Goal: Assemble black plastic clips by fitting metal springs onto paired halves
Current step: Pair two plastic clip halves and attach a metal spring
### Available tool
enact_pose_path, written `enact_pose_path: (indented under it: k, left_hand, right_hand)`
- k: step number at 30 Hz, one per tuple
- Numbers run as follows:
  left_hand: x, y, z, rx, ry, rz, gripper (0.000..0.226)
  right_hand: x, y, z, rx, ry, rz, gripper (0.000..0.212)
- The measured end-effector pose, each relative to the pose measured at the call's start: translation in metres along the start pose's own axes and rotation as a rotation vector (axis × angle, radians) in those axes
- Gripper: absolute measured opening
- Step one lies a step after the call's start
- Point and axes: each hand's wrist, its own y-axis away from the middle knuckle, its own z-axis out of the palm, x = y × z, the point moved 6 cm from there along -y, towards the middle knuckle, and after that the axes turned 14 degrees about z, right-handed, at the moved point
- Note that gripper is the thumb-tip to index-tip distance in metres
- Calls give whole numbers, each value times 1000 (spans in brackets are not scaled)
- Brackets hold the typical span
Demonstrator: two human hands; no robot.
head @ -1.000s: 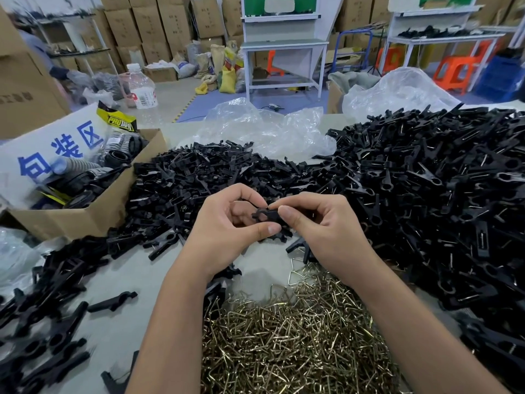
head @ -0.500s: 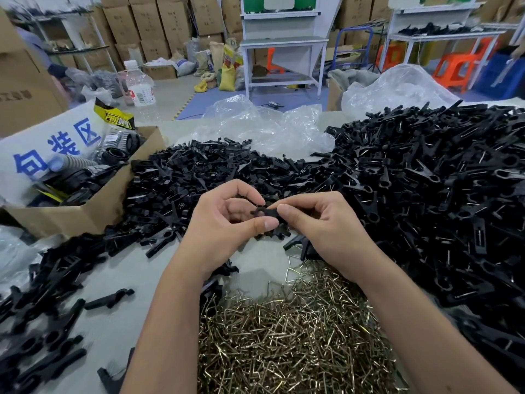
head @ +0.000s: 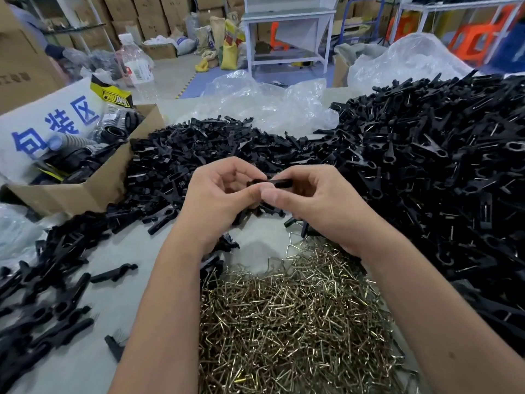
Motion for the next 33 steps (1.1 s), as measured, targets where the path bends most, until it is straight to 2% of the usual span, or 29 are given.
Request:
enact_pose_path:
  k: [2,6,7,9,10,12,15,21,25,29,31,33]
  left_hand:
    - [-3,0,1,25,80,-29,24]
    - [-6,0,-4,94,195,-62,22]
    - [-8,0,-9,137,181,-66,21]
    - [-13,1,-20,229,110,-81,19]
    - [-15,2,-23,267,84,-93,19]
    - [-18,4,-27,319,64,-116,20]
    - [-20,4,-29,348,60,-124,25]
    - [-19,4,-28,313,-11,-119,24]
    - [-16,4,-27,311,-17,-89,28]
    - [-15,2,-24,262,-42,-62,34]
    - [-16,2,-26,262,-71,-60,34]
    - [-15,3,-27,269,-93,-51,32]
  right_hand:
    - [-2,1,1,30,25,-35,24]
    - [-1,-1,-2,83,-54,4,50]
    - [-1,0,-4,104,-2,16,43]
    - [-1,0,-5,120,323,28,15]
    - [1,1,0,77,500,54,7]
    - [8,4,16,-18,744,129,6]
    - [10,7,34,-14,977,157,15]
    - [6,13,47,-143,1015,214,19]
    - [4,17,56,-172,1063,185,5]
    - [4,17,54,-215,1077,178,13]
    - [5,17,45,-227,931,231,14]
    - [4,13,27,-163,690,267,11]
